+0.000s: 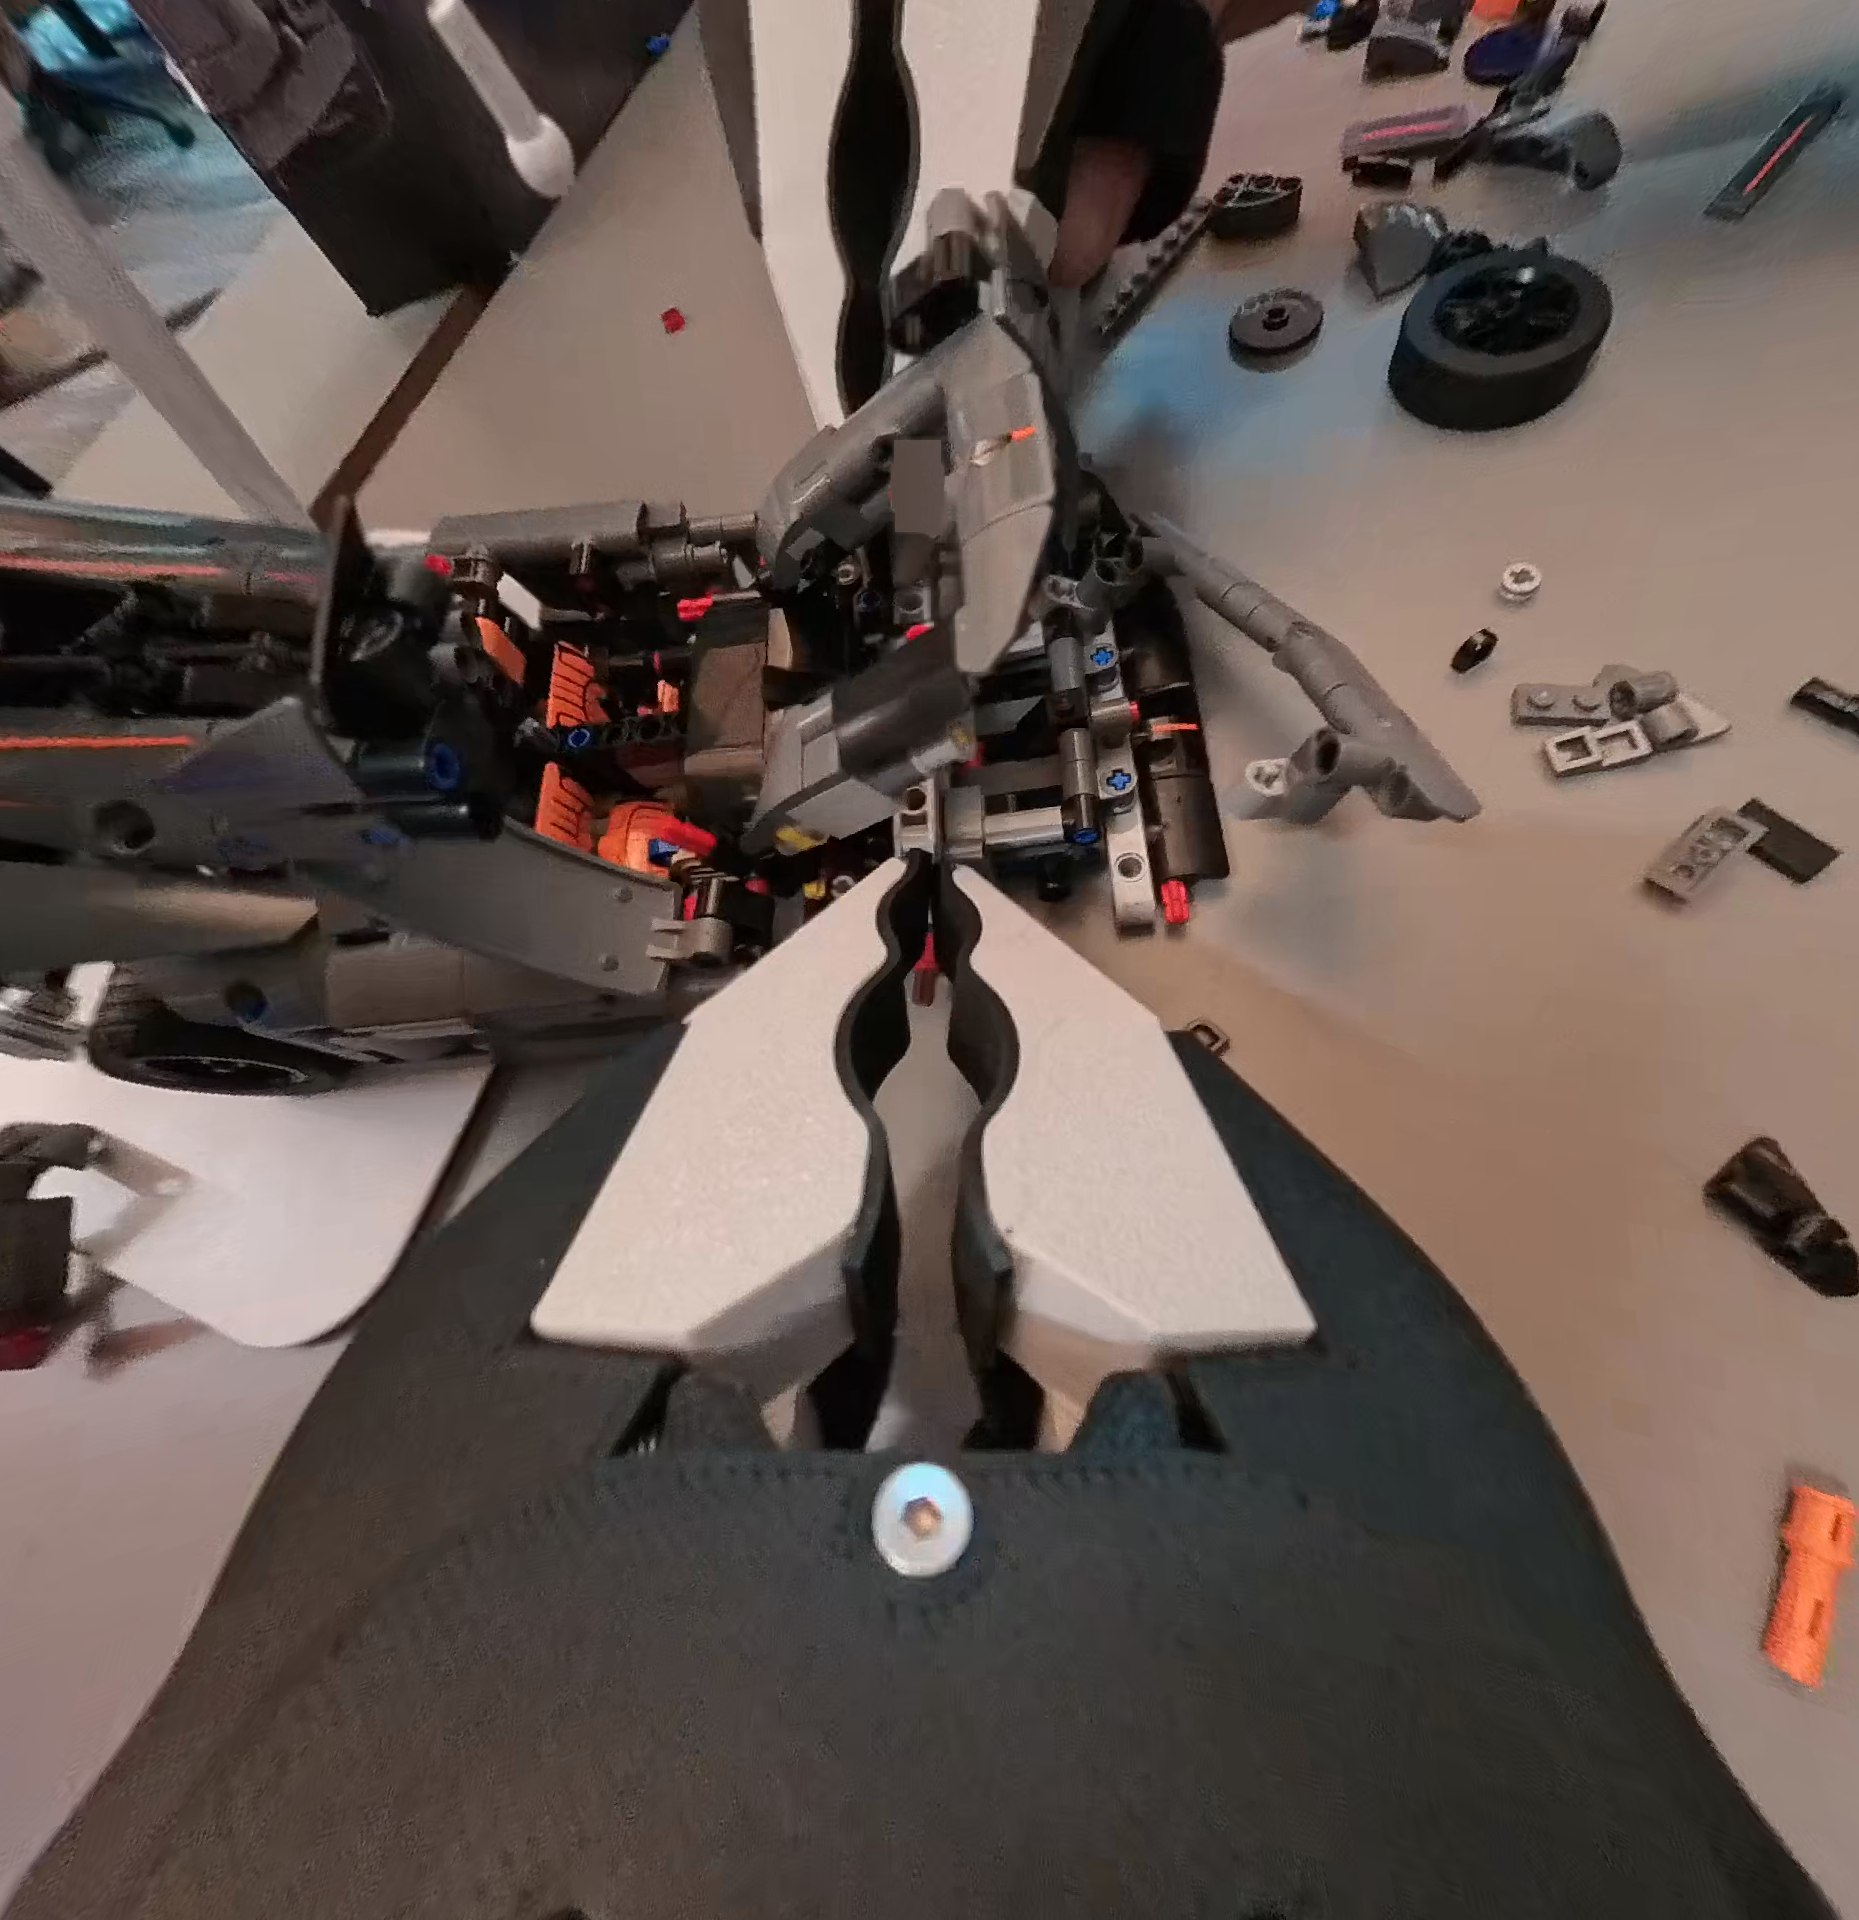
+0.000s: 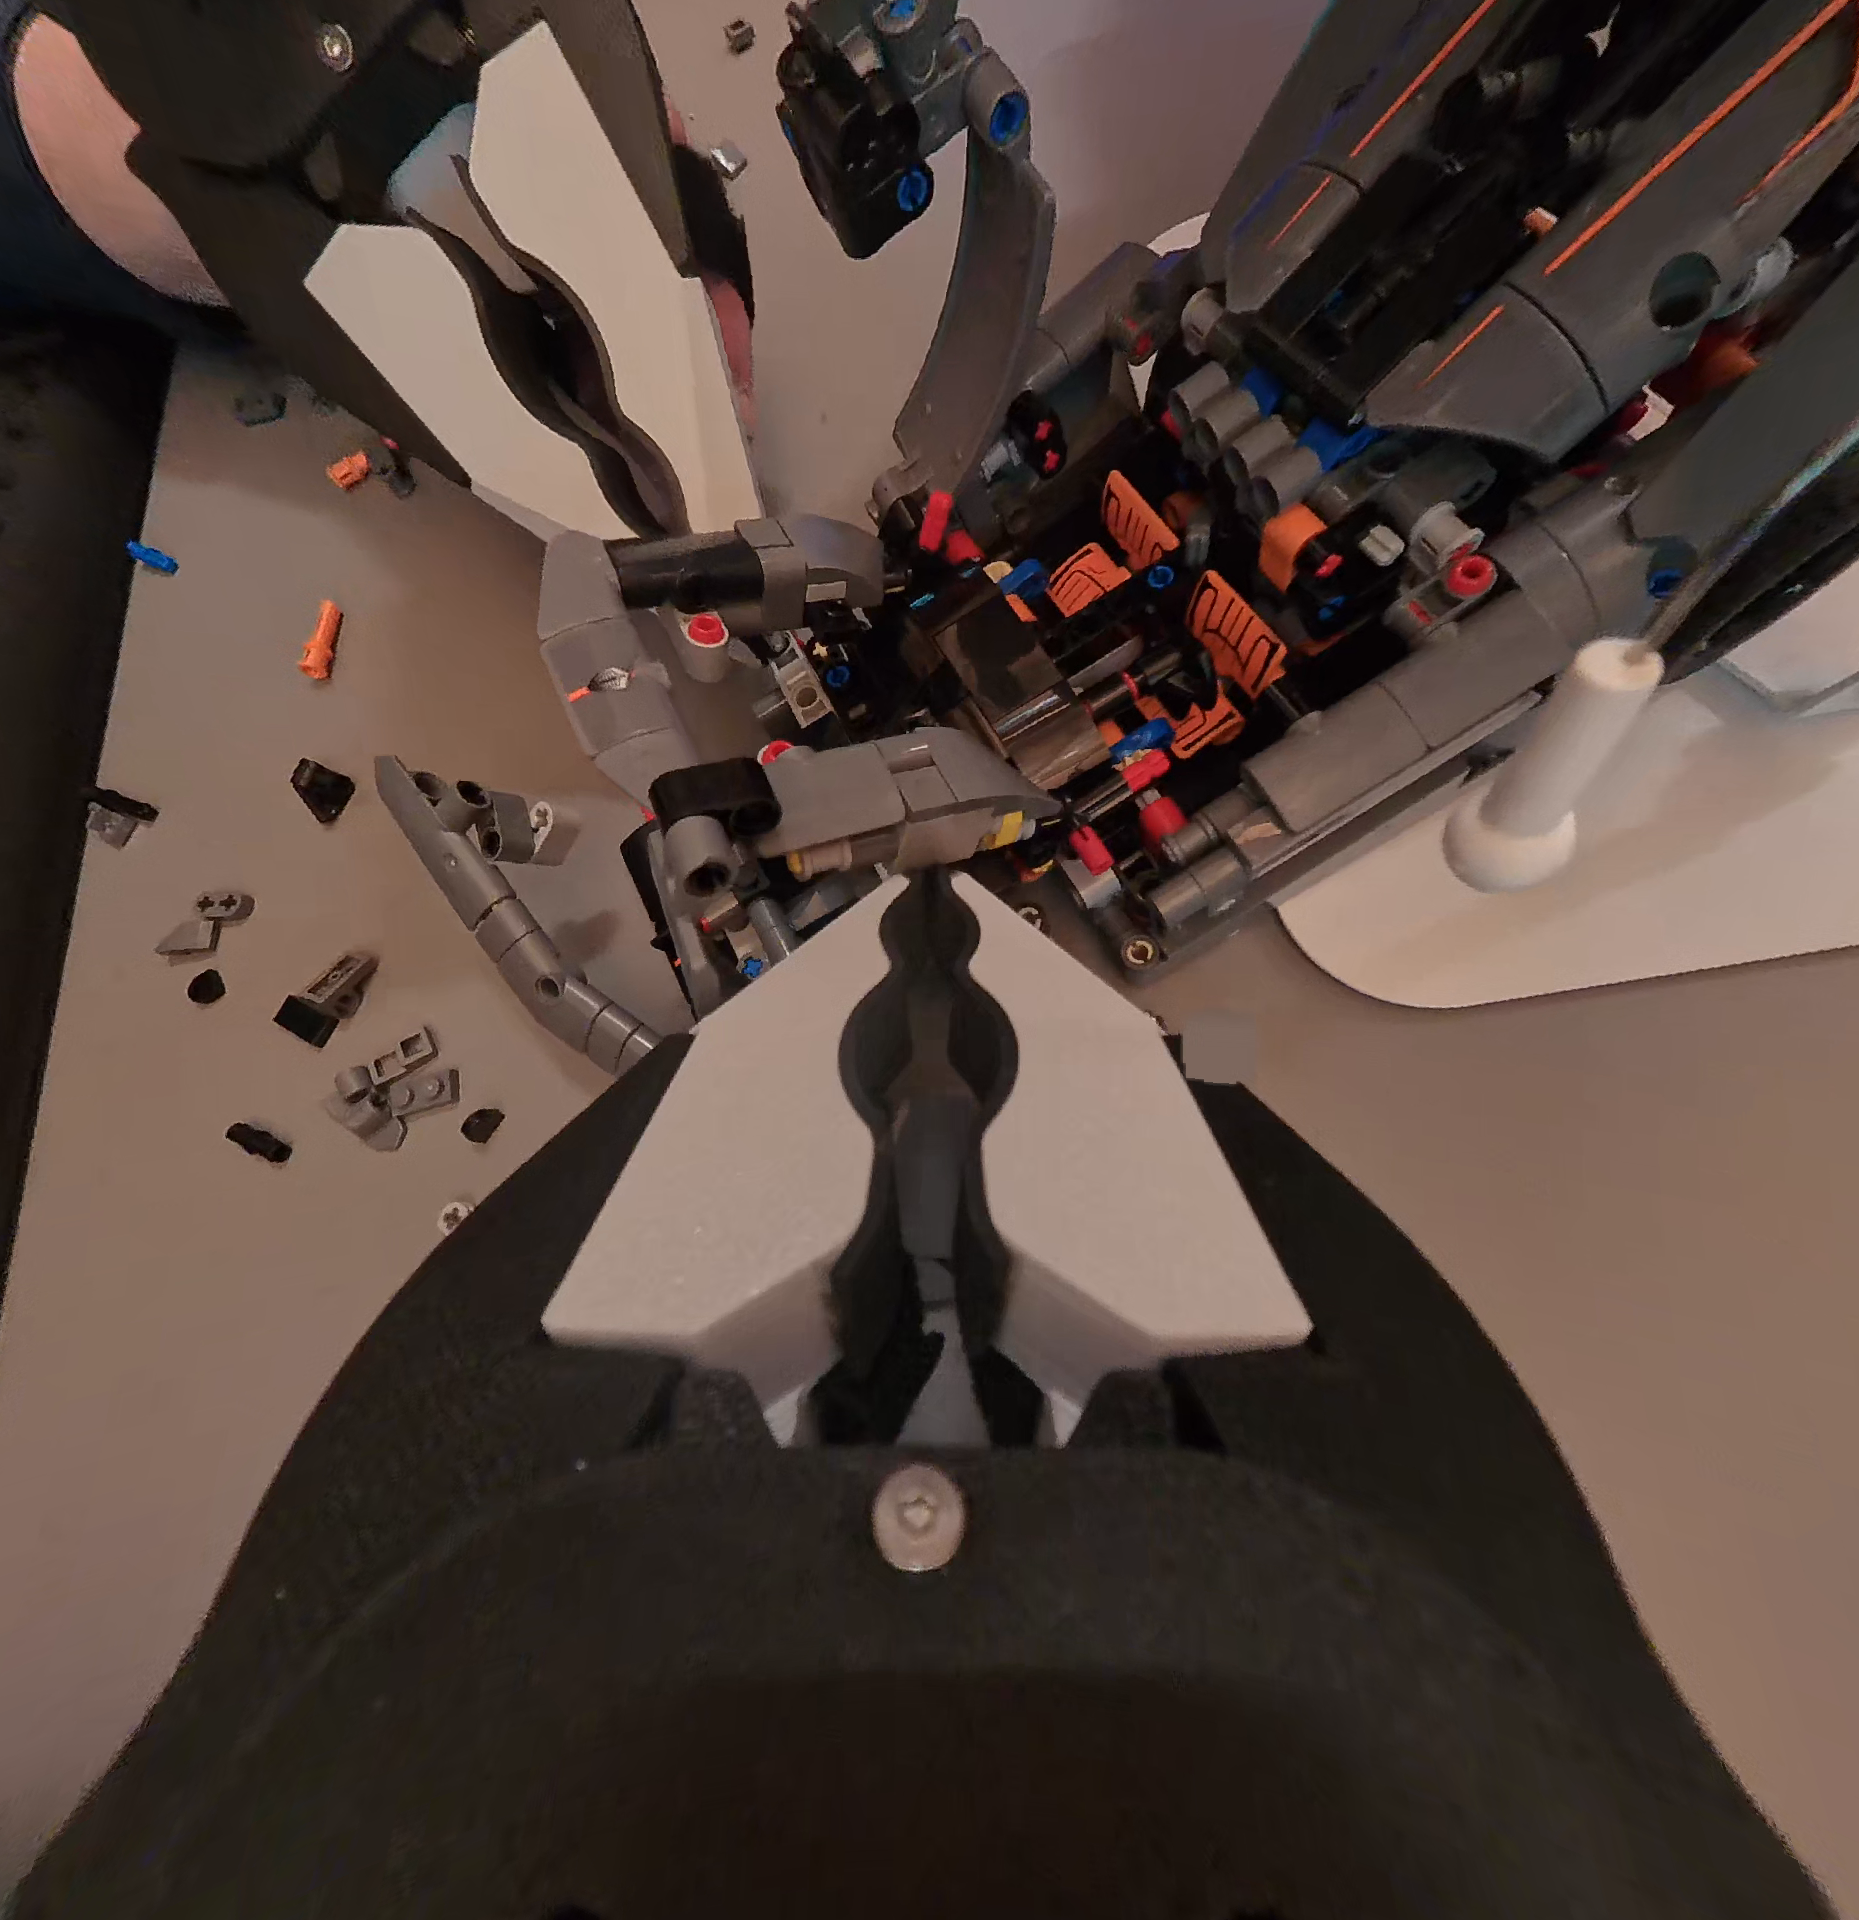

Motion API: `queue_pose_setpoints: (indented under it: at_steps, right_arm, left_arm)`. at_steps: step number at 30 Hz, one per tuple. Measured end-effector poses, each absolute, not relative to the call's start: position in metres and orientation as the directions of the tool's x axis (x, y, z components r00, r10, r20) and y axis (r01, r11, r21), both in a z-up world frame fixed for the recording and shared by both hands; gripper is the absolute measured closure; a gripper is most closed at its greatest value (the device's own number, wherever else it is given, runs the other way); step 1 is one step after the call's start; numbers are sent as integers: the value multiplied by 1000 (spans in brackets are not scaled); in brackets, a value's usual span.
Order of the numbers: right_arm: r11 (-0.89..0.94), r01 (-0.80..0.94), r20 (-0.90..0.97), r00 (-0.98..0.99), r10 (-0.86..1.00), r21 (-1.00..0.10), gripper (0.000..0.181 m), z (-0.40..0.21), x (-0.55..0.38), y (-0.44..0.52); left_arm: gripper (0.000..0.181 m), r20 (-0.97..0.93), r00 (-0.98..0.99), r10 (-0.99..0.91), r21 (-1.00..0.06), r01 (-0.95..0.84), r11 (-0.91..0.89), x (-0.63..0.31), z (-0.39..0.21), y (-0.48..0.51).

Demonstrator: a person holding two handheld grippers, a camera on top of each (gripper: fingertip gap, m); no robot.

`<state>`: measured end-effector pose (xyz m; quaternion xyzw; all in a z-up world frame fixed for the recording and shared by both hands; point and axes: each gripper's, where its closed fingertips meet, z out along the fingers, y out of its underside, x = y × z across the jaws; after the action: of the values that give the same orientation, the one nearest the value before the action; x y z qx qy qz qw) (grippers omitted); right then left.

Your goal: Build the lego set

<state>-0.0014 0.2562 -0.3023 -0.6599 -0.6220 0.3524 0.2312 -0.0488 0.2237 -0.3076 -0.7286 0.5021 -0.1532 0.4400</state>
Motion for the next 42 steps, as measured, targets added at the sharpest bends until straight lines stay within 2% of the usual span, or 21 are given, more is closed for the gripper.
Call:
queue_pose_setpoints:
  at_steps: [4, 10, 30, 32, 35, 42]
  right_arm:
    - [-130, 663, -185, -14, 983, -738, 181, -303, -1, 257]
    - [-140, 664, -195, -9, 981, -734, 181, -303, -2, 257]
    - [-113, 649, -167, -23, 986, -753, 181, -302, -1, 257]
    - [-115, 648, -171, -25, 985, -753, 181, -302, -2, 256]
    - [-108, 652, -163, -24, 986, -750, 181, -302, -2, 256]
    - [-111, 655, -165, -21, 986, -748, 181, -302, -3, 255]
  left_arm:
    - [181, -91, 456, -886, -815, -546, -197, -49, -308, 223]
    - [181, -8, 465, -885, -829, -498, -255, -48, -308, 223]
    - [181, -141, 462, -875, -818, -553, -160, -44, -301, 223]
    - [181, -134, 472, -871, -843, -516, -150, -43, -293, 225]
    - [181, -169, 446, -879, -807, -574, -136, -43, -301, 222]
    - [181, -187, 456, -870, -799, -586, -135, -43, -304, 224]
